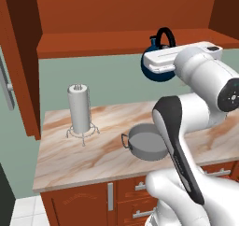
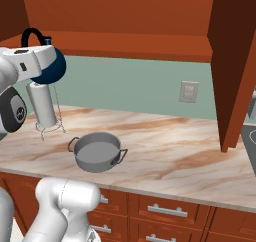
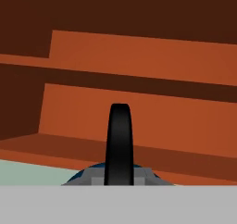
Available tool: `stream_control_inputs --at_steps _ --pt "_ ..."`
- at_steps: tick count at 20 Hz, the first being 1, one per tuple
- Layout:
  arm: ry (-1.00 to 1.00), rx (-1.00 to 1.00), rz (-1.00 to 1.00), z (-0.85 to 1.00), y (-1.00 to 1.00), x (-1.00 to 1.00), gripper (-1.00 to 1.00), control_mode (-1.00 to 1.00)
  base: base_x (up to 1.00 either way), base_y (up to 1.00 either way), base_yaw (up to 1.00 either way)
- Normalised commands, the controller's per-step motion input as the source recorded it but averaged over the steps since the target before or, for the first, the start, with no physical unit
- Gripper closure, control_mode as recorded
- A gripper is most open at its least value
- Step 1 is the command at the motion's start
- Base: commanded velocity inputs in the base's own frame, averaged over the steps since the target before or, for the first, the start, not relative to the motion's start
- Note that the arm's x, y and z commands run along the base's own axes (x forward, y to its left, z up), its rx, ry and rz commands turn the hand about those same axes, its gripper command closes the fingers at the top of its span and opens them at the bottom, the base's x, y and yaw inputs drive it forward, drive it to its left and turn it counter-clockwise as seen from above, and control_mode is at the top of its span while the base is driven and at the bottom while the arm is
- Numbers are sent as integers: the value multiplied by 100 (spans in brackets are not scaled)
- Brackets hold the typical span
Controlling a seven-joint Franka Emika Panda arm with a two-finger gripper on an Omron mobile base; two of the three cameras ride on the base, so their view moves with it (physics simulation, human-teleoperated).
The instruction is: Pick the kettle from the cabinet and place it on a stove burner. Then pick the pot from the counter and place it on another stove burner. Finally, turn both burners on.
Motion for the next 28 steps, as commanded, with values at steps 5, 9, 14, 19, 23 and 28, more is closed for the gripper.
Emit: stream_control_inputs --at_steps 5,9,14,19,23,28 --pt "0 0 0 0 0 0 100 100 -34 -16 -3" --pt "0 0 0 0 0 0 100 100 -51 -21 -5" --pt "0 0 0 0 0 0 100 100 -51 -23 -6" --pt "0 0 0 0 0 0 100 100 -44 -35 -6" --pt "0 0 0 0 0 0 100 100 -49 -40 -6" --pt "0 0 0 0 0 0 100 100 -51 -40 -6"
